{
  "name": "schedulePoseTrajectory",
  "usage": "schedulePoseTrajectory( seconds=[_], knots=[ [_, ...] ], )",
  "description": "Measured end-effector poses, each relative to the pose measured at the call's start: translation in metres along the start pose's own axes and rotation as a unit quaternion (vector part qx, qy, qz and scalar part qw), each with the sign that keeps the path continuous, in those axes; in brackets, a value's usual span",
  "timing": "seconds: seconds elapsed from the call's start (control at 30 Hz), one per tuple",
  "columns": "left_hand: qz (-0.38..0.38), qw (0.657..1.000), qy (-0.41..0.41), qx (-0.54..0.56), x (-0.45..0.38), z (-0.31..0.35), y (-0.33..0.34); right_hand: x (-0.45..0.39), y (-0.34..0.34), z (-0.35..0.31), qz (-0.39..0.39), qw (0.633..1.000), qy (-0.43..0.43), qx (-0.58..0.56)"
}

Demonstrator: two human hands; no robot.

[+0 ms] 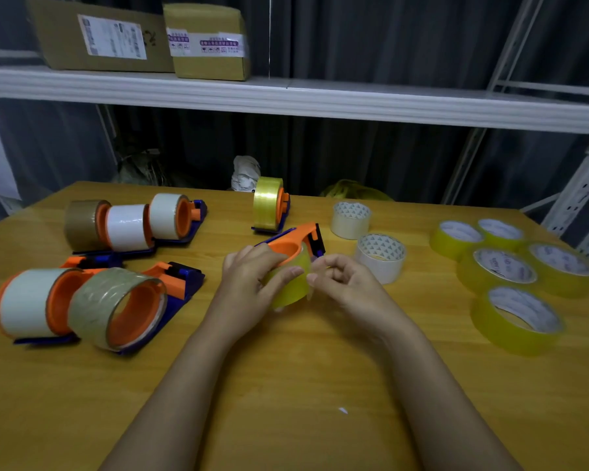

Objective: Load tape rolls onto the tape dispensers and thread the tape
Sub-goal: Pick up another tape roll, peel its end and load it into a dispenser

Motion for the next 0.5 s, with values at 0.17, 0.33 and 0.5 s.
schedulePoseTrajectory(
  seconds=[0.17, 0.33, 0.5],
  knots=[
    [0.004, 1.000, 0.014, -0.013, 0.000, 0.000, 0.000, 0.003, -0.014, -0.005, 0.032, 0.999, -0.018, -0.031],
    [0.003, 1.000, 0.000, -0.003, 0.001, -0.003, 0.001, 0.004, -0.027, -0.003, 0.078, 0.991, -0.012, -0.109],
    [-0.002, 0.996, -0.041, 0.078, 0.000, -0.009, 0.005, 0.004, -0.031, -0.003, 0.108, 0.985, -0.003, -0.131]
  ],
)
Point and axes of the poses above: each hand's wrist, its own x-axis away from the middle knuckle, its own y-axis out of the palm, z = x × y, the point moved 8 cm from there along -x, towards the middle knuckle, and after that the axes turned 12 degrees about x, right-handed, at the moved point
